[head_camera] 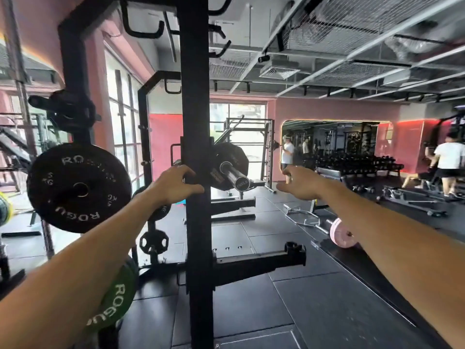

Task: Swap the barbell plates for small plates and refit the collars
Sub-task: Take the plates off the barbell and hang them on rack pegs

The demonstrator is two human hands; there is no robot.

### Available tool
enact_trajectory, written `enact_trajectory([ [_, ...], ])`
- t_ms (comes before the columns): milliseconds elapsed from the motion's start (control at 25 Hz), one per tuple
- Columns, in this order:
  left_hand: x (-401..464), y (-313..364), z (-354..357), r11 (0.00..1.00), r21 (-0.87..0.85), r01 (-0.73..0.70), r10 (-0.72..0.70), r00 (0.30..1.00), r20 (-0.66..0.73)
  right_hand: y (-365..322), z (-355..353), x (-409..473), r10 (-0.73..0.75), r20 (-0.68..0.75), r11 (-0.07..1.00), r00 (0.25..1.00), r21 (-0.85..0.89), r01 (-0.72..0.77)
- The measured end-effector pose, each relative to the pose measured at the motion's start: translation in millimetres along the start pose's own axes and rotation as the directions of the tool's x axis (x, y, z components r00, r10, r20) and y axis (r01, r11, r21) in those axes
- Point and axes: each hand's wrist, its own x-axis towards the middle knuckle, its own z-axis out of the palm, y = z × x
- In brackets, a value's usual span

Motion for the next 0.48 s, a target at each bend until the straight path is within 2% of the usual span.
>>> enact_trajectory([
  [240, 48.7, 21.3, 53.8, 0.992, 0.053, 0.112, -0.110, 0.993, -0.033, 71.9, -5.4, 38.6, -0.015, 0.030, 1.000, 0.999, 0.018, 0.014],
  [480, 101.3, 12.0, 76.8, 0.979, 0.107, 0.175, -0.162, 0.980, -0.117, 86.9, 25.2, 86.8, -0.056, 0.050, 0.998, 0.997, 0.012, 0.055],
])
